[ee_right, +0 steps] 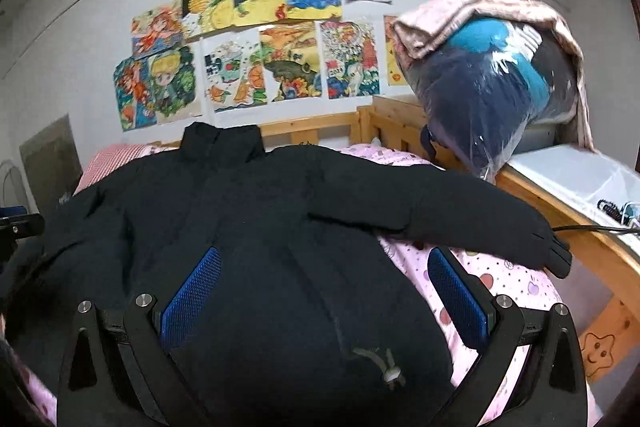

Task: Fold large clothes

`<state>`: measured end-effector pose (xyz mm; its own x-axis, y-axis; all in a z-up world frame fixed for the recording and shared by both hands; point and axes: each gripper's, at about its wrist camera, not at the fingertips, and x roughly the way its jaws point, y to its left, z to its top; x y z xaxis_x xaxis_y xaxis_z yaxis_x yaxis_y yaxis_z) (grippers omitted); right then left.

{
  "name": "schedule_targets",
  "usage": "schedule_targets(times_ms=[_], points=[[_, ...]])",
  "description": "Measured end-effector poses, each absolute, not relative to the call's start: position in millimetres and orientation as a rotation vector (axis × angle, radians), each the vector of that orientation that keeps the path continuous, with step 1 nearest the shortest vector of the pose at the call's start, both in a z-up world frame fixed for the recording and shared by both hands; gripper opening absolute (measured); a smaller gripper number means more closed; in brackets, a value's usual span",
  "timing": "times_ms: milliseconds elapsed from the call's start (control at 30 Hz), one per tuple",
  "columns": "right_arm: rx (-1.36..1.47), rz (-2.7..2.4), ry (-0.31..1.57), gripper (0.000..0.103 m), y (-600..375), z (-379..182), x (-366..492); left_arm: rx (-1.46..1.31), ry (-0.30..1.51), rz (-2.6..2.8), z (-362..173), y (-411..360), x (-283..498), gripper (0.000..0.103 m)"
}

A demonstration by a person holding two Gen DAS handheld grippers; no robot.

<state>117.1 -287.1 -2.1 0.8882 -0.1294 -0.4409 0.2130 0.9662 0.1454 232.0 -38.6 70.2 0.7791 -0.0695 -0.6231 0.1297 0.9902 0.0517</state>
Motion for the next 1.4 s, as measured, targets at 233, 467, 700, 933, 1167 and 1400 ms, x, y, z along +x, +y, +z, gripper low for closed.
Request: schedule_targets(times_ms=[233, 467, 700, 933, 1167, 1400], points=[[0.422, -0.208, 0.550, 0.102, -347.9, -30.0, 148.2, 0.176, 0.644, -0.125, 73.0, -67.3, 274.7, 0.103], [0.448, -0.317, 0.603, 0.102, -379.8, -57.4, 166.6, 0.225, 0.646, -0.159, 64.2, -92.1, 315.8, 0.103], [0.638, -0.306, 0.643, 0.102, -421.8, -81.4, 188.7, 0.211, 0.716, -0.206, 38.5, -127.4, 385.6, 0.103], [0.876, -0.293, 0.593, 0.102, -453.6, -105.1, 206.9, 0.109, 0.804, -0.273, -5.4, -167.5, 457.9, 0.103], [0.971, -0.436, 0.469, 0.099, -454.4, -125.9, 216.5, 0.098, 0.807, -0.268, -46.8, -196.3, 507.3, 0.103], [1.100, -0.620, 0.370, 0.047, -475.0, -138.1, 217.3, 0.092, 0.940, -0.260, -99.5, -196.4, 531.1, 0.103]])
